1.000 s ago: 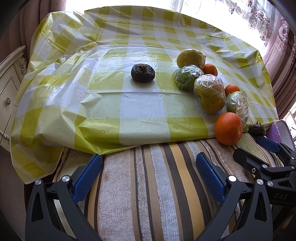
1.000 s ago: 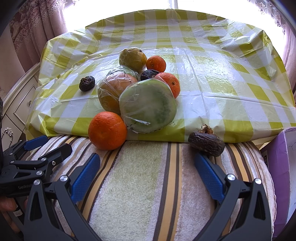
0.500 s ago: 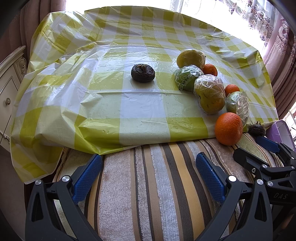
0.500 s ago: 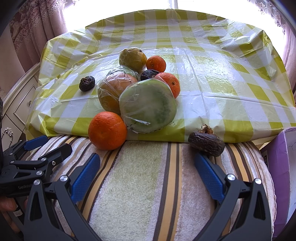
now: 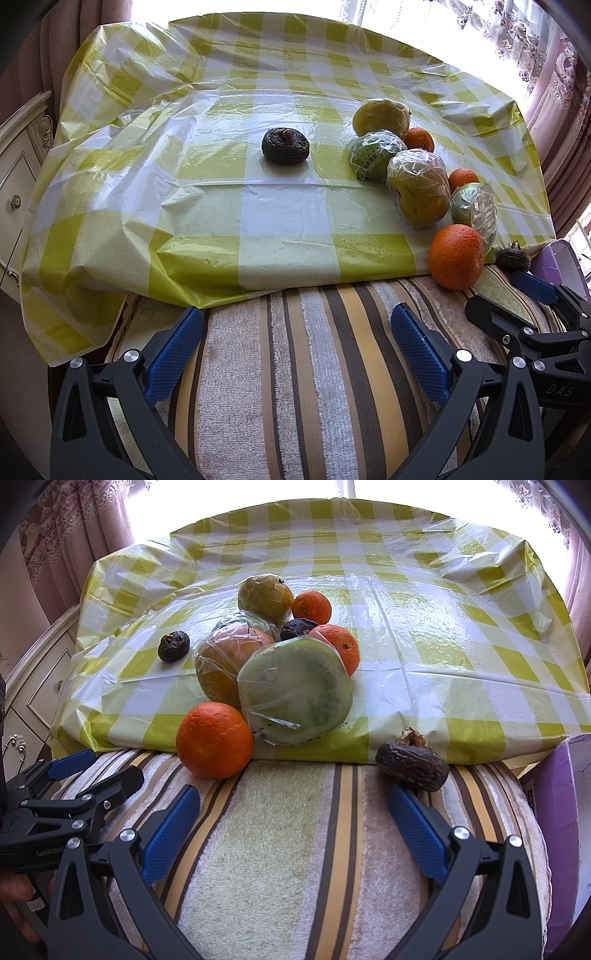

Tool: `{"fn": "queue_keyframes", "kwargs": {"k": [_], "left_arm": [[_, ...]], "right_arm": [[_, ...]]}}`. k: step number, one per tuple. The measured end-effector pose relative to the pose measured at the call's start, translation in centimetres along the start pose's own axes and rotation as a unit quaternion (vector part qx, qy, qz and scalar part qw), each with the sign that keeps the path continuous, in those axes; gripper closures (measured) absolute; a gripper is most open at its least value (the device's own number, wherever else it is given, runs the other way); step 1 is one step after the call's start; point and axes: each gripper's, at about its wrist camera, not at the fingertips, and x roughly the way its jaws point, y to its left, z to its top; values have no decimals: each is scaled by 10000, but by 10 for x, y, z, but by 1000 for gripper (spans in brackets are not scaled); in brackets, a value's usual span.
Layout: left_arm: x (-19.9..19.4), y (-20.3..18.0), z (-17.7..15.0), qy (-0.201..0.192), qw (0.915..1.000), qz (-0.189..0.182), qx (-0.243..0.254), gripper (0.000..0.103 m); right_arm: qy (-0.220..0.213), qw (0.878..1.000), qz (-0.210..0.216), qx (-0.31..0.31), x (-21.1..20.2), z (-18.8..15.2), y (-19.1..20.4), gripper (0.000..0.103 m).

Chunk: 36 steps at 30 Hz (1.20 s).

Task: Organize fruits

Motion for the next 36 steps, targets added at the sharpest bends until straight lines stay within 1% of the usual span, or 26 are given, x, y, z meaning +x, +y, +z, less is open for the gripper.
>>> {"fn": "queue_keyframes", "kwargs": {"k": [4,10,13,15,16,18,20,22,23,24,25,26,27,28,30,33,35,36], "left_arm": [[0,0,0,-2,10000,-6,-5,4],[-3,0,3,-41,10000,-50,-10,5],[-4,0,3,-63,10000,-72,-3,6],[-5,-1,4,-71,9999,-78,5,7],[-5,-1,3,-85,9999,-73,18,8],[-7,-4,1,-119,9999,-60,65,10],[-10,-11,1,-171,9996,21,214,13],[-16,-23,0,-296,9981,99,527,24],[-18,-26,-1,-319,9977,111,588,24],[-21,-34,-2,-378,9964,138,750,24],[-27,-51,-4,-512,9921,119,1143,25],[-29,-55,-3,-544,9910,128,1219,26],[-33,-66,-4,-623,9879,158,1412,26],[-38,-84,-5,-725,9823,74,1725,26],[-39,-102,-4,-752,9769,-56,2000,28],[-35,-115,0,-703,9753,-207,2083,34],[-30,-120,7,-652,9755,-359,2072,36],[-26,-122,12,-618,9756,-416,2065,39]], "right_arm": [[83,10000,22,-1,0,2,0,1],[461,9979,450,28,-1,11,-9,1],[321,9970,655,245,-6,13,-15,1],[405,9951,828,347,-7,18,-20,1],[372,9945,888,413,-8,21,-23,1],[194,9952,803,519,-11,27,-27,1],[76,9954,776,559,-13,33,-30,1],[-8,9964,664,531,-12,41,-31,1],[-36,9973,542,498,-12,45,-30,1],[-16,9982,421,420,-11,49,-29,1],[20,9990,315,306,-9,54,-26,1],[6,9996,229,190,-9,57,-24,1],[-38,9999,116,90,-8,60,-21,1],[-70,10000,-12,1,-7,63,-18,1],[-75,9999,-59,-104,-6,68,-16,1],[-61,9996,-168,-198,-5,72,-19,1],[-36,9997,-186,-166,-6,73,-26,1],[-18,9998,-175,-134,-6,74,-29,1]]}}
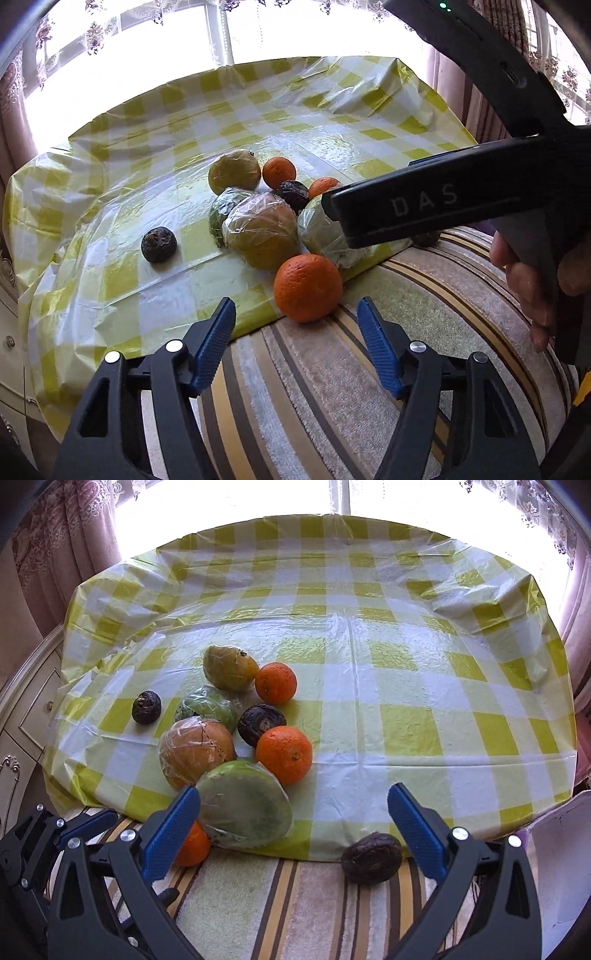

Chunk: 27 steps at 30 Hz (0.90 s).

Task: Organize fruits
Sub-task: 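Grasp the wrapped green melon with the right tool while the left tool grasps an orange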

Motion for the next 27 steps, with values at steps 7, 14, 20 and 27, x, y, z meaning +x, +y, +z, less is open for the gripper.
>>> {"fn": "queue_keyframes", "kwargs": {"k": [7,14,20,27], "left_arm": [[35,17,4,338,9977,-556,-177,59],[24,32,0,304,9972,-548,-398,60],[3,34,-13,206,9969,-577,-491,60],[-4,38,-18,139,9964,-592,-586,60]], "right_arm": [[128,9998,165,-25,2,-1,-5,1],[251,9988,290,-311,11,-4,19,1],[295,9983,44,-497,19,-6,32,3],[375,9972,-211,-606,30,-8,39,22]]}}
